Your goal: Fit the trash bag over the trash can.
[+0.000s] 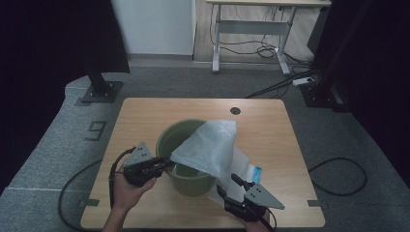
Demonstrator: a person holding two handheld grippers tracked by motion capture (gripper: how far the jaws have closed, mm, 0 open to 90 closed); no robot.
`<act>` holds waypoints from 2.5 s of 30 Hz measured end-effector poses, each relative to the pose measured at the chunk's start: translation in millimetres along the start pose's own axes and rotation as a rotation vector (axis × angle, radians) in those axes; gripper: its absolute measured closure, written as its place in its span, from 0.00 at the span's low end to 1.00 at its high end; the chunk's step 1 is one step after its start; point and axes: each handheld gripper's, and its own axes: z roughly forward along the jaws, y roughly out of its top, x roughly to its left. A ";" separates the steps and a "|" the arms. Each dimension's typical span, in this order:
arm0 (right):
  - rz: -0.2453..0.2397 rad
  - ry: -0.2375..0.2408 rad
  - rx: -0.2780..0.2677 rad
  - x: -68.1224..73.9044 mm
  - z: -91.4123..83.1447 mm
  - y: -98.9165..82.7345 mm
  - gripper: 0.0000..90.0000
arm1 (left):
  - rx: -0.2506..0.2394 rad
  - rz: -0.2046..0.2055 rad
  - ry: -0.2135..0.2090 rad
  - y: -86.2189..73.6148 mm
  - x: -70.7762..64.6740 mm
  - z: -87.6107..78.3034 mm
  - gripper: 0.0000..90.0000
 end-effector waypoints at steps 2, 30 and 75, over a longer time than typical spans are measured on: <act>0.001 -0.012 0.011 -1.2 2.1 -3.2 0.45 | -0.003 -0.006 -0.002 -0.6 1.1 -2.1 0.94; -0.110 -0.068 -0.119 -22.2 -4.5 120.2 0.98 | -0.051 0.085 -0.036 19.8 -17.3 -32.9 0.26; -0.169 -0.021 -0.055 -16.2 5.6 106.9 0.98 | -0.046 0.096 0.045 28.7 -28.3 10.9 0.40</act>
